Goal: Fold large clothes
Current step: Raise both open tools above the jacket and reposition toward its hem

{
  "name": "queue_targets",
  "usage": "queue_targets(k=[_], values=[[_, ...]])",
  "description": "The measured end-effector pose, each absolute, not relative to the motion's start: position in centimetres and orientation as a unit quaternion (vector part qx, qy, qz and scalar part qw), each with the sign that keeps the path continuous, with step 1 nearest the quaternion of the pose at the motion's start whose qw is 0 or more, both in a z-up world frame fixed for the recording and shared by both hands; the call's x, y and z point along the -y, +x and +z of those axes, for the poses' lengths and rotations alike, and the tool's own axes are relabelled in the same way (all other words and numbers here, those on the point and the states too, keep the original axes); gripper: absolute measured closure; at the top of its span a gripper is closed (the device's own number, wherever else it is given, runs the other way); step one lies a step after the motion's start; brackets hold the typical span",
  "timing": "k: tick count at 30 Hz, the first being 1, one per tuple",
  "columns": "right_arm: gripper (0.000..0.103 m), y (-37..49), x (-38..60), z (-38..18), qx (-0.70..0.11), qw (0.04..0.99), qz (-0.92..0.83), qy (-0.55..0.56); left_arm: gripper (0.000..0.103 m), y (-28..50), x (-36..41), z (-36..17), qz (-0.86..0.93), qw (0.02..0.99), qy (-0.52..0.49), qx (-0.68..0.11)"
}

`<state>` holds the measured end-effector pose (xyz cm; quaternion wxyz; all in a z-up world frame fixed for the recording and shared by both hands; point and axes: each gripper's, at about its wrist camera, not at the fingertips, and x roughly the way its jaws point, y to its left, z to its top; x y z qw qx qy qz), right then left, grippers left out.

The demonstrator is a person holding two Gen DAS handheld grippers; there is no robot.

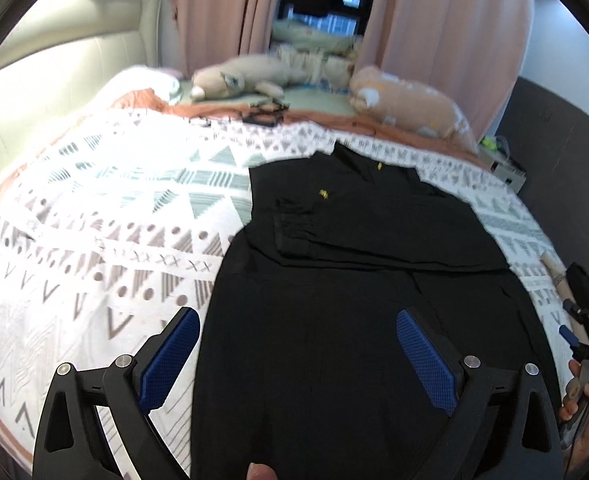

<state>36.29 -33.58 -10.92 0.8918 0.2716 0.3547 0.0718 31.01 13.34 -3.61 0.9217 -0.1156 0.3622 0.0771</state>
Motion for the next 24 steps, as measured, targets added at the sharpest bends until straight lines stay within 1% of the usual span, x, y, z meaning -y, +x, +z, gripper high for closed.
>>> queue_targets(k=[5, 7, 11, 19, 24], values=[[0.013, 32.6, 35.4, -10.4, -0.349, 0.894, 0.060, 0.276, 0.004, 27.6, -12.9, -2.9, 0.083, 0.929, -0.079, -0.353], [0.013, 31.0, 36.2, -9.8, -0.342, 0.899, 0.043, 0.270, 0.004, 26.2, -12.8, -2.9, 0.066, 0.929, -0.080, -0.355], [0.013, 28.2, 37.3, -8.5, -0.338, 0.905, 0.025, 0.256, 0.010, 23.4, -12.3, -3.0, 0.070, 0.930, -0.069, -0.354], [0.013, 23.0, 39.7, -6.5, -0.316, 0.921, 0.005, 0.229, 0.010, 17.5, -12.6, -3.0, 0.080, 0.936, -0.102, -0.326], [0.013, 20.4, 41.3, -6.6, -0.325, 0.919, 0.003, 0.223, 0.010, 14.0, -13.9, -3.9, 0.094, 0.935, -0.136, -0.315]])
